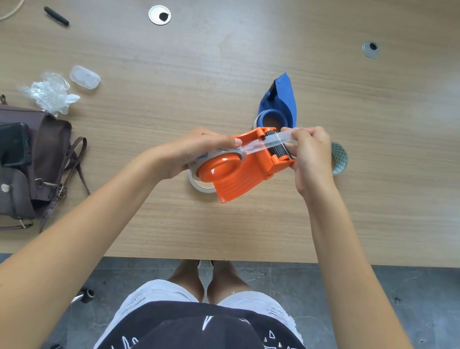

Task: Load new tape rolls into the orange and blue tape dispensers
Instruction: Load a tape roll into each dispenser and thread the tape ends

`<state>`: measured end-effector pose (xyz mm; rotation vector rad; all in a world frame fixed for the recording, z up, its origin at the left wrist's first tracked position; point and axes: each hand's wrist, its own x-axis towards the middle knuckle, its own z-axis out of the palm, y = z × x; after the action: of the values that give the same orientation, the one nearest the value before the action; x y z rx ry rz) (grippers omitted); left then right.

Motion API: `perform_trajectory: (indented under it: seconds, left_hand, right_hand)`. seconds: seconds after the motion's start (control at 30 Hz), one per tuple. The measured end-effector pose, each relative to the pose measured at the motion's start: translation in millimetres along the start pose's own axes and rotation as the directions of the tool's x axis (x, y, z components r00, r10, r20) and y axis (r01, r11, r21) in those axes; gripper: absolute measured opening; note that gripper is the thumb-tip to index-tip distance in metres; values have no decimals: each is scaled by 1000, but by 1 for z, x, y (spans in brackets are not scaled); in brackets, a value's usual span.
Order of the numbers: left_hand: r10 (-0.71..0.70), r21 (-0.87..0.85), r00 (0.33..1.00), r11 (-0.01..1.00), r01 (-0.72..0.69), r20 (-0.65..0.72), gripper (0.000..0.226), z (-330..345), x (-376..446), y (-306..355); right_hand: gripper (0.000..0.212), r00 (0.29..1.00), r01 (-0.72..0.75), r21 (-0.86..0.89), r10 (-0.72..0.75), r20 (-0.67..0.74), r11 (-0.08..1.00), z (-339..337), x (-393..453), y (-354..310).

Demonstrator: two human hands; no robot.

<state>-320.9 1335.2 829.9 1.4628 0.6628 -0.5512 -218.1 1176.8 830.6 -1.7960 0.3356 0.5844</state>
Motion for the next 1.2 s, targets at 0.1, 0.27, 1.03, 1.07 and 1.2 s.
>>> perform_trajectory:
  seconds: [0.1, 0.27, 1.03, 1.07, 1.2]
  left_hand:
    - [-8, -10, 1000, 1000, 8, -1, 22, 0, 1, 0]
    - [-4, -28, 1000, 1000, 5, 21, 20, 2, 0, 2]
    - [-121, -10, 991, 993, 122, 63, 26, 4, -5, -7]
    - [-110, -6, 992, 994, 111, 61, 28, 5, -5, -7]
    - [-7, 57, 996, 998, 2, 85, 42, 10, -3, -7]
  right_hand:
    - [17, 999, 38, -20, -38, -7, 999, -1, 2, 6]
    - [16, 985, 137, -187, -153, -76, 973, -2, 3, 12]
    - [15, 948, 228, -297, -282, -151, 927, -12, 8, 17]
    - [13, 951, 209, -280, -261, -166, 937, -12, 9, 18]
    - [21, 967, 131, -183, -166, -192, 974, -13, 12, 19]
